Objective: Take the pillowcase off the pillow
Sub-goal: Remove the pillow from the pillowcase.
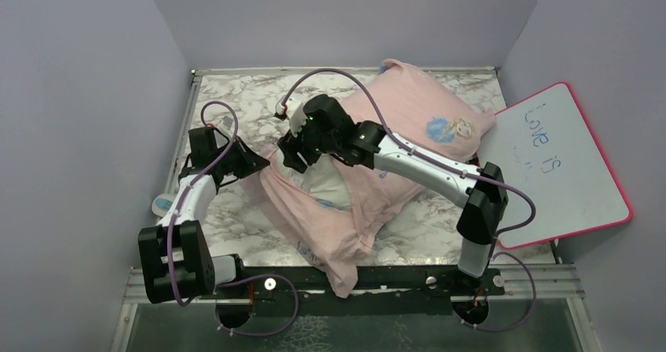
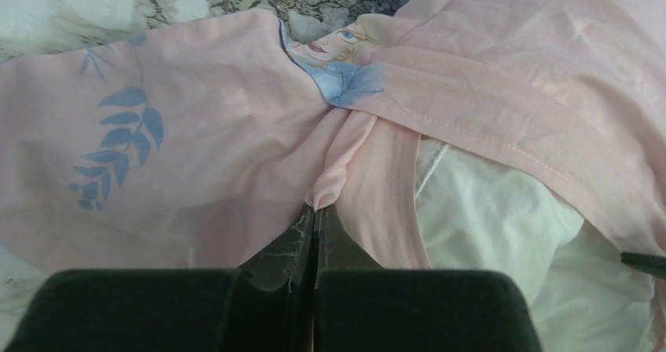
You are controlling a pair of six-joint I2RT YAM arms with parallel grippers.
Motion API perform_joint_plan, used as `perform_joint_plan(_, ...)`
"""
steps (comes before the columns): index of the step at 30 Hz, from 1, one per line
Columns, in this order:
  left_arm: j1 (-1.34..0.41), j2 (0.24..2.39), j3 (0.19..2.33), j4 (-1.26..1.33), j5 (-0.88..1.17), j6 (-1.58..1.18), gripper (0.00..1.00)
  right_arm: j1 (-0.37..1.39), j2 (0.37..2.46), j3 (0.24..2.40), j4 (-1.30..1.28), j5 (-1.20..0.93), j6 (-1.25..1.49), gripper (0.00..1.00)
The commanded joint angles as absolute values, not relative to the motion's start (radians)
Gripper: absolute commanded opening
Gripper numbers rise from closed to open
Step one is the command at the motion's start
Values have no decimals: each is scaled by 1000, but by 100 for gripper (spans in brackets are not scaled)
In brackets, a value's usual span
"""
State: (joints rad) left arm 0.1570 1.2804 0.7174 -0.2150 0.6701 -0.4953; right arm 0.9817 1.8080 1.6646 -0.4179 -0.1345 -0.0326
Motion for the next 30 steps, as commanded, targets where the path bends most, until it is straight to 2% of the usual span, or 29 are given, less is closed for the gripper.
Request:
perform_joint_plan(1, 158, 1229, 658, -75, 776, -587, 0, 979, 1934, 1818, -589, -175, -99, 65)
perform_joint_plan(4, 158, 1201, 628, -34, 795, -631, 0, 981, 2002, 1903, -669, -180, -77, 66)
perform_joint_plan(9, 158, 1164, 598, -21, 796, -655, 0, 991, 2007, 1846, -659, -131, -77, 66)
perform_joint_plan(16, 158, 1140, 574, -20, 793, -670, 0, 1002, 2114, 1869, -776, 12, -115, 66)
perform_joint_plan(17, 158, 1139, 573, -20, 791, -671, 0, 1005, 2126, 1861, -771, 73, -87, 64)
perform_joint_plan(18, 158, 1138, 569, -21, 788, -673, 0, 1006, 2137, 1860, -772, 120, -60, 57)
perform_joint_plan(20, 158, 1135, 564, -24, 779, -675, 0, 1006, 2154, 1893, -796, 221, 10, 30)
perform_joint_plan(21, 158, 1132, 559, -33, 769, -672, 0, 1006, 2152, 1905, -793, 264, 44, 12)
perform_joint_plan(22, 158, 1131, 556, -43, 755, -669, 0, 1006, 2142, 1908, -779, 308, 63, 2)
perform_joint_plan(25, 159, 1136, 556, -101, 684, -634, 0, 1004, 2083, 1903, -702, 412, 94, 1)
perform_joint_plan(28, 170, 1148, 609, -278, 463, -568, 0, 981, 2005, 1910, -635, 496, 119, 1)
perform_joint_plan(30, 209, 1141, 616, -315, 397, -561, 0, 950, 1966, 1924, -616, 496, 154, 1)
